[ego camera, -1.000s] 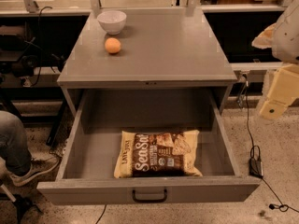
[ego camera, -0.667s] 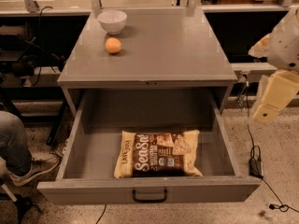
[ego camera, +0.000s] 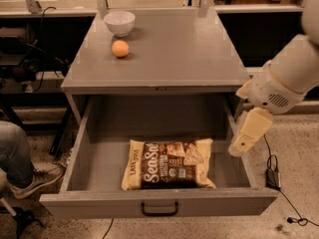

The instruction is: Pick brown chip bag from top drawer and place on counter

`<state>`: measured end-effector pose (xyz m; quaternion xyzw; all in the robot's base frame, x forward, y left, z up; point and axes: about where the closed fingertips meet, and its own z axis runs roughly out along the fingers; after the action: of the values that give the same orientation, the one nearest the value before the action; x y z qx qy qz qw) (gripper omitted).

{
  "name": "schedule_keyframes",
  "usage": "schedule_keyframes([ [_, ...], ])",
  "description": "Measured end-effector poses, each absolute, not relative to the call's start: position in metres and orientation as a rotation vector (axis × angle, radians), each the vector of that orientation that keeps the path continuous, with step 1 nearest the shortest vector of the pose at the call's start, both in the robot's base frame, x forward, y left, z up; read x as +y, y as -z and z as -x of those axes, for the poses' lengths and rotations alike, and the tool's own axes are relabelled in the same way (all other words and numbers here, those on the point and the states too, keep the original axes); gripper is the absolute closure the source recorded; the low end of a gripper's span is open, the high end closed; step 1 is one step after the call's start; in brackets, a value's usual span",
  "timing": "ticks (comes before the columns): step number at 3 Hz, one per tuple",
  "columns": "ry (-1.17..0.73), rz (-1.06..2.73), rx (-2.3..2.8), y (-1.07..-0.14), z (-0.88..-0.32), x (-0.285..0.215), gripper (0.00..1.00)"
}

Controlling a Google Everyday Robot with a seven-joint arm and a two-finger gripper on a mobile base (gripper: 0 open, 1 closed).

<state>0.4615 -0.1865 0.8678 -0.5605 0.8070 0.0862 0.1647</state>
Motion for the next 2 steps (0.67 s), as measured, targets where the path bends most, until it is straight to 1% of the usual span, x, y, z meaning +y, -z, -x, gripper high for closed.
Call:
schedule_keyframes([
  [1, -0.323, 1.503, 2.320, -0.816, -0.479, -0.157, 0.00],
  [2, -0.351, 1.431, 2.336, -0.793, -0.491, -0.137, 0.00],
])
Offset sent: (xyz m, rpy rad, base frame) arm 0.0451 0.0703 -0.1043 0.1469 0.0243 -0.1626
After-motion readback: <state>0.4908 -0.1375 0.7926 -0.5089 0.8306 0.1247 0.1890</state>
